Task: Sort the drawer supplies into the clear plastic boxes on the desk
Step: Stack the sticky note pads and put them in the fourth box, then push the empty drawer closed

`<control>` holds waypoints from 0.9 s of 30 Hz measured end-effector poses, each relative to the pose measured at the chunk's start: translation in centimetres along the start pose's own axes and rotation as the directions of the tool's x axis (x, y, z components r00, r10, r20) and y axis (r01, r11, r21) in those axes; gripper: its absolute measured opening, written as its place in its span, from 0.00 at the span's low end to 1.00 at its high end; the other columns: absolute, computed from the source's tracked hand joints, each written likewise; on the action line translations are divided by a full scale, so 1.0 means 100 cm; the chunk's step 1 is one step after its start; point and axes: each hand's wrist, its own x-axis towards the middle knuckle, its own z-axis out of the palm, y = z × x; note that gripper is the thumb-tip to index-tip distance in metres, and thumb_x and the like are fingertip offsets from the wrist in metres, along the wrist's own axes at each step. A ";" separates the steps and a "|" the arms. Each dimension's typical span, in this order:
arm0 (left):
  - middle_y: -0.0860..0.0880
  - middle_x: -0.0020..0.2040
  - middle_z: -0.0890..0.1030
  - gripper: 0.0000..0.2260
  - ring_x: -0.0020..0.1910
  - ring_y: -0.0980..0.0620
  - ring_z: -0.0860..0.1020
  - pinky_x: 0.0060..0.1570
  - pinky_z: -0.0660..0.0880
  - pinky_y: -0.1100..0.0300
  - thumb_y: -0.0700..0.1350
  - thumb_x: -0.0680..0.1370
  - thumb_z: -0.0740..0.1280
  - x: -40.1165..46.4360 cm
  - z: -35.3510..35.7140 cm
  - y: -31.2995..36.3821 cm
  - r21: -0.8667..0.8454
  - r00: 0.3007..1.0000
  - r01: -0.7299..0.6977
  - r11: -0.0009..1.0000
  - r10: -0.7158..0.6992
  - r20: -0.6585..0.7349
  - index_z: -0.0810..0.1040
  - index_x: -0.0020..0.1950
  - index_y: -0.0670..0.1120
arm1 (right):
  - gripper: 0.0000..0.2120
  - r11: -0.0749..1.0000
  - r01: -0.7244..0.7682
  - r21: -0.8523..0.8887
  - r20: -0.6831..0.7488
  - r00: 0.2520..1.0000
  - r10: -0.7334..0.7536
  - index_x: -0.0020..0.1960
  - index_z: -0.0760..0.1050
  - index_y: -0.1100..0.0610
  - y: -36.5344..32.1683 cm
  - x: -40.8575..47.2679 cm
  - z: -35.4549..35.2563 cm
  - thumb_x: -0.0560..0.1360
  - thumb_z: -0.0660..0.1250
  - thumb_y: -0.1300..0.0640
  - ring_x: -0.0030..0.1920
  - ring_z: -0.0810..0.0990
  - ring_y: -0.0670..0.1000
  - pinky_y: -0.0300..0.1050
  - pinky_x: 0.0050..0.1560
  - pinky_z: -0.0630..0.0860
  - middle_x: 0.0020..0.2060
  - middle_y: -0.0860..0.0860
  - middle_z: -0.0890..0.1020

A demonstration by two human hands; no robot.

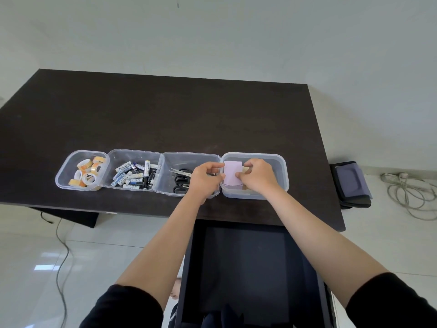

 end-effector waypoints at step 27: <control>0.49 0.69 0.69 0.19 0.69 0.51 0.68 0.64 0.63 0.64 0.46 0.78 0.65 -0.221 0.007 -0.157 0.366 0.994 -0.065 0.928 0.092 -0.055 0.69 0.69 0.47 | 0.12 0.892 0.150 0.427 -0.148 0.984 -0.094 0.58 0.77 0.55 0.108 -0.275 0.140 0.76 0.65 0.60 0.46 0.79 0.42 0.30 0.49 0.74 0.45 0.44 0.78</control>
